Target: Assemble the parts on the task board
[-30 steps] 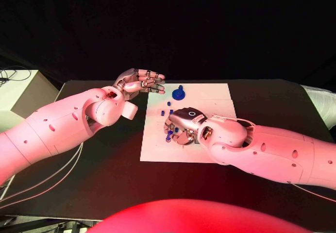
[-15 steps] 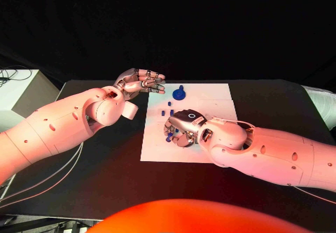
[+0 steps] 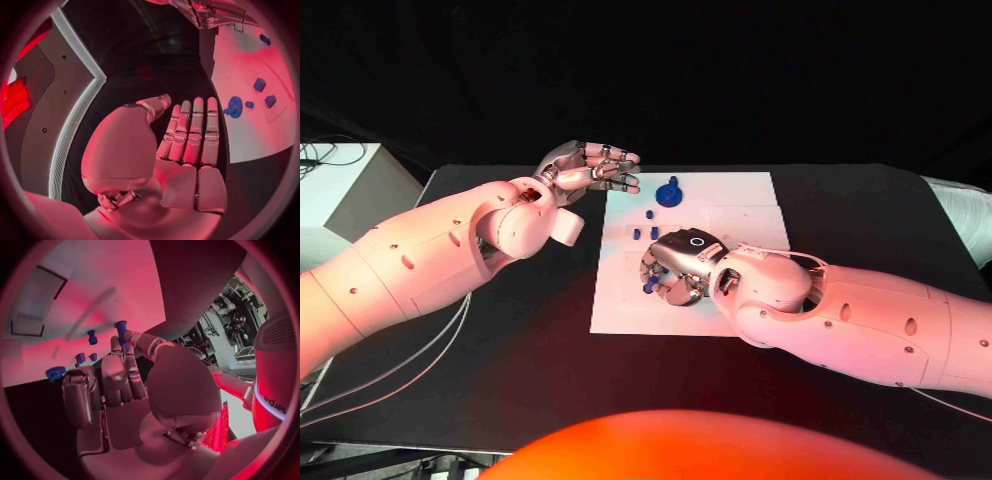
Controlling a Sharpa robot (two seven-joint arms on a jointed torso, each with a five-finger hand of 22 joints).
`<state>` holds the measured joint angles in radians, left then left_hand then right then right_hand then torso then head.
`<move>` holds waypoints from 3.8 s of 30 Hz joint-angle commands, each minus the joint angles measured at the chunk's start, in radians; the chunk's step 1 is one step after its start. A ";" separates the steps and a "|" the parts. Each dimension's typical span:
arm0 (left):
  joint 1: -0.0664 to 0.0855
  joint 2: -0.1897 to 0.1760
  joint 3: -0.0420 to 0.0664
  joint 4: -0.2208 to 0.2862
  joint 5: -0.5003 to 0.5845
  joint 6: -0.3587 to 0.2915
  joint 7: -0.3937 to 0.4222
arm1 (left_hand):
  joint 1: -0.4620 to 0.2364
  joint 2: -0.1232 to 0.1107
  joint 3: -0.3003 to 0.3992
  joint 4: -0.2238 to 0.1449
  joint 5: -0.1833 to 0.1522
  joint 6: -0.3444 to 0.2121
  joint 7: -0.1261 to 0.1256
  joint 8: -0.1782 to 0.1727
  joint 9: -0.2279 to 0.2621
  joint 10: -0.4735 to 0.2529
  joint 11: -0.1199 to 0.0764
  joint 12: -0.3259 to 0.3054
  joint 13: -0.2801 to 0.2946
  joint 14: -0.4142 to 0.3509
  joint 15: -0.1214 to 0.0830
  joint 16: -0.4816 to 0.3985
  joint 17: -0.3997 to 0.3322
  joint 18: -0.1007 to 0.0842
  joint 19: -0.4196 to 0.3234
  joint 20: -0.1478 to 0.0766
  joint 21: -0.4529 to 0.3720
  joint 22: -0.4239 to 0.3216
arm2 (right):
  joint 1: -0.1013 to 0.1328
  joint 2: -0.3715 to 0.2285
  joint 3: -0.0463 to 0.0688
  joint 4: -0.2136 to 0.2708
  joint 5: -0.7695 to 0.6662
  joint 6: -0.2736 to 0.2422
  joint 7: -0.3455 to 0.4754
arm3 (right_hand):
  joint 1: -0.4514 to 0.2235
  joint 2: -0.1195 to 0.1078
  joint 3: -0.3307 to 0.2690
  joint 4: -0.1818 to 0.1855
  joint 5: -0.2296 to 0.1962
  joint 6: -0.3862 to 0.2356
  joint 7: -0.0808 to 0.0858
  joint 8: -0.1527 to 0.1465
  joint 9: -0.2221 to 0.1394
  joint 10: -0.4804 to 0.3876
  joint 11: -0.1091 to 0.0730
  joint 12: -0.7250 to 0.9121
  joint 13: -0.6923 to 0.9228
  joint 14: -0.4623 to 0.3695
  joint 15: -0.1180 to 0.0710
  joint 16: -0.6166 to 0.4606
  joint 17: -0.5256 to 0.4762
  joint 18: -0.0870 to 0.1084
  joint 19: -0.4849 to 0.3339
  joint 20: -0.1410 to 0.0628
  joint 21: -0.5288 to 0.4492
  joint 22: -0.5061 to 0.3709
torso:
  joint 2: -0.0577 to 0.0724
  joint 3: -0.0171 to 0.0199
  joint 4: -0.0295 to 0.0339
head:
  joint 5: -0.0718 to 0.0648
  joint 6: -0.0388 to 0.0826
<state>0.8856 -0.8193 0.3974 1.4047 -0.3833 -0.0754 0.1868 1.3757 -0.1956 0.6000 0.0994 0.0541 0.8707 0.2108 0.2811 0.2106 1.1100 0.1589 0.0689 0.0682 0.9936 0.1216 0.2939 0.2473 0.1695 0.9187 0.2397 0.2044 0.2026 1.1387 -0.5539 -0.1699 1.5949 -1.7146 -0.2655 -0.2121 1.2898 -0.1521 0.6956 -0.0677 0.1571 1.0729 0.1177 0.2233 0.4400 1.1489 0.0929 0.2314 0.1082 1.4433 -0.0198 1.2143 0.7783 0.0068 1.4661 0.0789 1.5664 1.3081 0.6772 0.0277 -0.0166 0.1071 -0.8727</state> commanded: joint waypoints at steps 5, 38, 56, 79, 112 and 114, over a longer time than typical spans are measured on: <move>0.000 0.000 0.000 0.003 0.006 0.015 0.004 | 0.002 0.007 -0.002 0.002 -0.003 0.001 0.008 0.002 -0.001 -0.003 0.004 0.004 0.001 0.008 0.001 -0.003 0.001 0.014 0.004 0.001 -0.002 -0.001 | -0.002 0.009 -0.001 -0.013 -0.021 0.025 -0.010 | 0.008 0.019 0.005 -0.001 0.003 0.003 0.001 0.004 0.002 0.050 -0.040 -0.001 0.002 -0.003 -0.008 -0.009 -0.007 -0.007 0.105 -0.010 0.004 0.263 | 0.000 -0.0001 -0.0001 | -0.002 0.000; 0.000 0.001 0.000 0.001 0.007 0.016 0.003 | 0.002 0.007 -0.002 0.002 -0.003 0.001 0.008 0.002 -0.001 -0.003 0.004 0.004 0.001 0.008 0.001 -0.003 0.001 0.014 0.004 0.001 -0.002 -0.001 | -0.007 0.013 -0.007 -0.020 0.005 0.037 0.011 | -0.081 -0.080 -0.064 0.030 0.002 -0.116 0.023 -0.068 -0.025 -0.053 -0.008 -0.080 -0.015 -0.002 0.018 0.004 0.006 -0.007 0.105 0.003 0.004 0.263 | 0.000 0.0004 -0.0003 | 0.000 0.000; 0.000 0.001 0.000 0.000 0.007 0.017 0.001 | 0.002 0.007 -0.002 0.002 -0.003 0.001 0.008 0.002 -0.001 -0.003 0.004 0.004 0.001 0.008 0.001 -0.003 0.001 0.014 0.004 0.001 -0.002 -0.001 | -0.008 0.013 -0.007 -0.025 -0.008 -0.016 -0.033 | -0.032 -0.066 -0.178 0.046 -0.003 -0.245 0.031 -0.149 -0.071 -0.191 0.015 -0.083 -0.041 -0.018 0.036 0.011 -0.007 -0.007 0.105 0.015 0.004 0.263 | 0.000 0.0003 0.0004 | -0.004 0.000; -0.002 -0.001 0.000 -0.009 0.007 0.016 0.002 | 0.004 0.009 -0.004 0.005 -0.004 0.001 0.008 0.002 -0.002 -0.004 0.004 0.005 0.002 0.010 0.001 -0.009 0.006 0.014 0.009 0.001 -0.008 -0.007 | 0.042 -0.135 0.018 0.043 0.331 -0.201 0.140 | -0.015 -0.052 -0.179 0.071 0.018 -0.186 0.062 -0.125 -0.090 -0.115 0.017 -0.001 -0.035 -0.017 0.039 0.015 -0.015 -0.007 0.105 0.020 0.004 0.263 | -0.004 0.0017 -0.0044 | -0.021 0.011; -0.062 -0.014 0.000 -0.021 0.015 0.017 0.010 | 0.002 0.007 -0.007 0.007 -0.004 0.001 0.007 0.001 -0.003 -0.003 0.004 0.005 0.002 0.011 0.002 -0.012 0.009 0.014 0.013 0.001 -0.013 -0.011 | 0.144 -0.457 0.003 0.109 0.700 0.115 -0.379 | -0.189 -0.047 -0.290 0.229 0.033 -0.125 -0.013 0.117 0.071 0.380 -0.069 1.294 1.403 0.069 -0.031 0.244 0.455 -0.007 0.105 -0.034 0.004 0.263 | -0.030 0.0049 -0.0328 | -0.087 0.031; -0.063 -0.014 0.000 -0.021 0.015 0.018 0.010 | 0.002 0.007 -0.007 0.007 -0.004 0.001 0.007 0.001 -0.003 -0.003 0.004 0.005 0.002 0.011 0.002 -0.012 0.009 0.014 0.013 0.001 -0.013 -0.011 | 0.140 -0.449 -0.001 0.109 0.689 0.117 -0.394 | -0.198 -0.049 -0.295 0.234 0.032 -0.124 -0.015 0.119 0.073 0.381 -0.070 1.296 1.406 0.069 -0.032 0.244 0.457 -0.007 0.105 -0.034 0.004 0.263 | -0.030 0.0047 -0.0325 | -0.089 0.031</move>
<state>0.8245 -0.8343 0.3964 1.3809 -0.3762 -0.0728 0.1844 1.3757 -0.1956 0.5945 0.1049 0.0541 0.8707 0.2107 0.2811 0.2087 1.1100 0.1589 0.0689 0.0683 0.9972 0.1251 0.2890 0.2557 0.1694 0.9257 0.2395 0.1955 0.1923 1.2802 -1.0058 -0.1705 1.7006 -1.0086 -0.1928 -0.5268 1.0999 -0.2001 0.3988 0.1636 0.1860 0.9433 0.1032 0.3374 0.5136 1.4645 0.0260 1.5248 1.3081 1.4635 -0.0536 1.4553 1.2346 0.0068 1.4662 0.0463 1.5664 1.3075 0.6471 0.0329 -0.0492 0.0205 -0.8409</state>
